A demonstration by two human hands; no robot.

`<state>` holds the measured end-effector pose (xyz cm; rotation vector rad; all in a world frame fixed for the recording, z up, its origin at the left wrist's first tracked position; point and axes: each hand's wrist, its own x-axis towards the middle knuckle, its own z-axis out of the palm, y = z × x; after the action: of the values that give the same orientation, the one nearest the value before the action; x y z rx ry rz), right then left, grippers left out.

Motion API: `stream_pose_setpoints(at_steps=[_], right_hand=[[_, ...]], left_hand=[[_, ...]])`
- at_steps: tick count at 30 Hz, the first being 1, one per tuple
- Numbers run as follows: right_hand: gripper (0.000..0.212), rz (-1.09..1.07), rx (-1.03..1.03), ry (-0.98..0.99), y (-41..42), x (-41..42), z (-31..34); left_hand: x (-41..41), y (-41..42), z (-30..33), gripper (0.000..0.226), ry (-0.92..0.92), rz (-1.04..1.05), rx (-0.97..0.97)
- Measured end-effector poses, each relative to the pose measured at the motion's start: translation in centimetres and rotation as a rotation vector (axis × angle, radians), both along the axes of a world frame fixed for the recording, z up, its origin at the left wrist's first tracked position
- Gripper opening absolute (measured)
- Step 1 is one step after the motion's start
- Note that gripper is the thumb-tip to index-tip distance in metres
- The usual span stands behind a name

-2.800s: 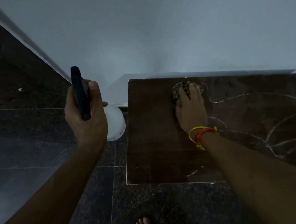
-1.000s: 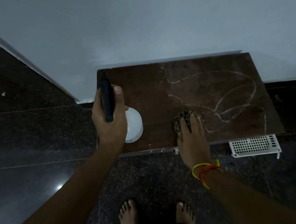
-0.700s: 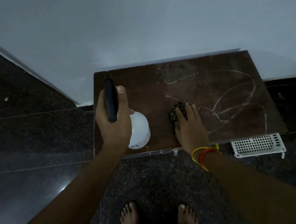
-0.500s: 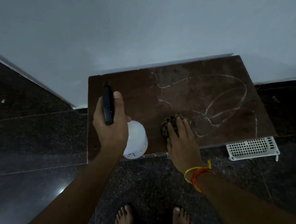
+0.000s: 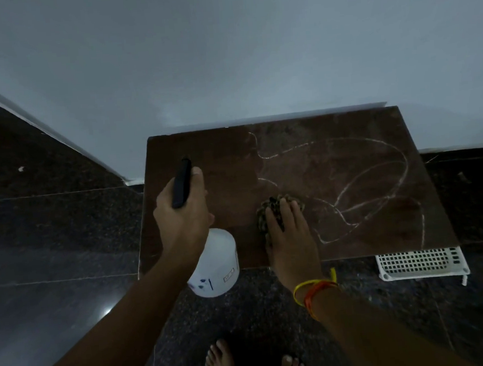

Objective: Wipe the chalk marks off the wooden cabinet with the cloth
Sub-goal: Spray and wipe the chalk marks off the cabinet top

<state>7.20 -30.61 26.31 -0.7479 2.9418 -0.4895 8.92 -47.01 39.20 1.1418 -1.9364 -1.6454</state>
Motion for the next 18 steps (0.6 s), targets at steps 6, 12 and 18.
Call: stream_pose_setpoints(at_steps=[6, 12, 18], right_hand=[[0.057, -0.039, -0.004, 0.015, -1.4, -5.6, -0.7], [0.058, -0.007, -0.032, 0.005, -1.0, -0.6, 0.0], [0.058, -0.039, -0.017, 0.062, -3.7, -7.5, -1.0]], left_hand=[[-0.6, -0.2, -0.8, 0.025, -0.088, -0.05, -0.001], [-1.5, -0.9, -1.1, 0.027, -0.173, -0.04, 0.049], [-2.3, -1.4, -1.7, 0.025, -0.213, -0.081, 0.039]])
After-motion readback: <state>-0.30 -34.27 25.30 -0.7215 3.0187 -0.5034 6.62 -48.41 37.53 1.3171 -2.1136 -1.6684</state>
